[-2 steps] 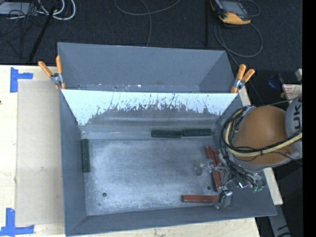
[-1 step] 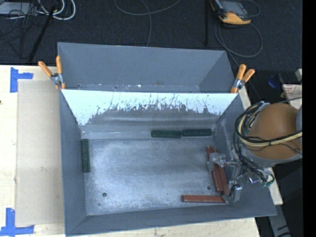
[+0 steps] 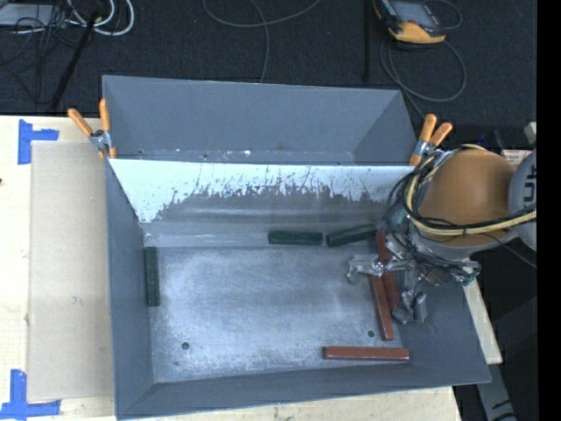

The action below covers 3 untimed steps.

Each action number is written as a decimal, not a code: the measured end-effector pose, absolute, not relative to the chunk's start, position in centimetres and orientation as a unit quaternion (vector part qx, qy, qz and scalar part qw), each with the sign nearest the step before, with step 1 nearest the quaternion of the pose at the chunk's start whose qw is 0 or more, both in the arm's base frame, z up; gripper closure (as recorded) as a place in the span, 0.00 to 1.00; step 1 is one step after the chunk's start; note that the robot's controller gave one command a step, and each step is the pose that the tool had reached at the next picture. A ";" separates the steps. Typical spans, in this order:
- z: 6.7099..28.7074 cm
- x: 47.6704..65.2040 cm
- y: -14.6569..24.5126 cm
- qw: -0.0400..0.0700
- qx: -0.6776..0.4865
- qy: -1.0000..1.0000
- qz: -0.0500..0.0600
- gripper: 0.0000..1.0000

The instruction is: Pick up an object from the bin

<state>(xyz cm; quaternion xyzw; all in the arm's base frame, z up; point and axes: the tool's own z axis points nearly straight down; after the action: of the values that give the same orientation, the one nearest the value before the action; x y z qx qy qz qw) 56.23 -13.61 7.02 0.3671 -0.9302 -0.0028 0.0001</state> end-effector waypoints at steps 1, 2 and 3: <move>6.9 55.3 -10.1 0.001 0.630 -0.776 -0.002 0.00; 7.2 55.4 -10.4 0.001 0.627 -0.779 -0.001 1.00; 26.7 55.9 -9.8 -0.003 0.650 -0.760 0.003 1.00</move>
Offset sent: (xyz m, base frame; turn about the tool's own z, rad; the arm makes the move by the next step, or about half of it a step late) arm -0.0092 0.0323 -0.0002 -0.6111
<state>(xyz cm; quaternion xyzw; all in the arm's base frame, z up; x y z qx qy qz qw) 55.85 -9.79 26.71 0.6505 -0.7595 0.0026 -0.0033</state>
